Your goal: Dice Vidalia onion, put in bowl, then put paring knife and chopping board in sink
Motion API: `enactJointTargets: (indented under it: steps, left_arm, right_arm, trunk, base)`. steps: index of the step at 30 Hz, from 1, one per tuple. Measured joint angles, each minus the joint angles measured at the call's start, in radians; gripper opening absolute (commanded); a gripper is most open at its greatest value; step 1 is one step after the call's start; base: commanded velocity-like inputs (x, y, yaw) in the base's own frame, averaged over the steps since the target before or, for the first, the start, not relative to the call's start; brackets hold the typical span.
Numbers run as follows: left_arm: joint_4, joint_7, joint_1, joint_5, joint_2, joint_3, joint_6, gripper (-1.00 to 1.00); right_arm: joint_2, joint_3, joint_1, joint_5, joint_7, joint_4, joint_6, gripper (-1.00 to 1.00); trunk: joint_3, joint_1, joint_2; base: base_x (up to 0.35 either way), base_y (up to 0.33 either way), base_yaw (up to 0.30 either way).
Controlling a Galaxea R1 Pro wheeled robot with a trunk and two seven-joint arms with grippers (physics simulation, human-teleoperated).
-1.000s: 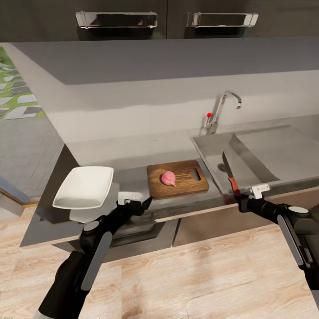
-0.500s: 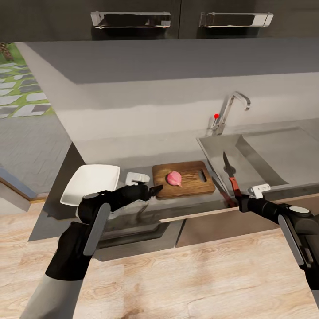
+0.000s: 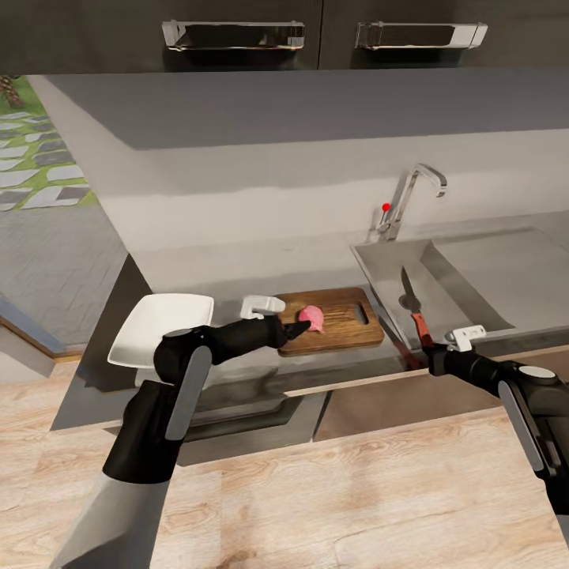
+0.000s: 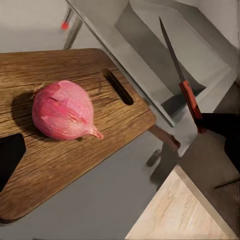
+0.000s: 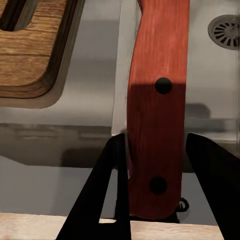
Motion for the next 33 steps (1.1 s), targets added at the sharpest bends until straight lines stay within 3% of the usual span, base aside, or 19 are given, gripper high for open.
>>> enactJointTargets:
  steps: [4,6,9,12,18,21,27,33]
  left_arm:
    - [0.01,-0.002,-0.001,0.001,-0.027,-0.021,0.005,1.0]
    - [0.019,-0.002,-0.001,0.001,-0.028,-0.027,0.005,1.0]
    - [0.08,-0.002,-0.005,0.002,-0.028,-0.035,0.005,1.0]
    - [0.112,-0.001,-0.019,0.004,-0.028,-0.035,0.005,1.0]
    - [0.245,0.0,-0.114,0.005,-0.028,-0.031,0.005,1.0]
    - [0.303,0.0,-0.167,0.011,-0.028,-0.01,0.006,1.0]
    - [0.343,0.003,-0.262,0.054,-0.028,0.096,0.057,1.0]
    - [0.376,0.004,-0.317,0.095,-0.028,0.136,0.085,1.0]
  right_arm:
    - [0.001,-0.001,-0.004,0.001,-0.061,0.0,0.0,-1.0]
    - [0.001,-0.001,-0.004,0.001,-0.101,0.0,0.0,-1.0]
    - [0.001,-0.001,-0.005,0.002,-0.264,0.0,-0.001,-1.0]
    - [0.001,-0.001,-0.005,-0.001,-0.292,0.0,-0.001,-1.0]
    - [0.001,-0.001,-0.005,-0.002,-0.316,0.0,-0.003,-1.0]
    - [0.001,-0.001,-0.005,-0.002,-0.318,0.0,-0.003,-1.0]
    - [0.001,-0.001,-0.005,-0.002,-0.32,0.0,-0.004,-1.0]
    - [0.017,0.014,-0.005,-0.004,-0.319,0.0,-0.005,-1.0]
  trunk:
    - [0.0,0.0,0.0]
    - [0.0,0.0,0.0]
    - [0.0,0.0,0.0]
    - [0.0,0.0,0.0]
    - [0.0,0.0,0.0]
    - [0.0,0.0,0.0]
    - [0.0,0.0,0.0]
    - [0.0,0.0,0.0]
  base:
    - [0.0,0.0,0.0]
    - [0.0,0.0,0.0]
    - [0.0,0.0,0.0]
    - [0.0,0.0,0.0]
    - [0.0,0.0,0.0]
    - [0.0,0.0,0.0]
    - [0.0,0.0,0.0]
    - [0.0,0.0,0.0]
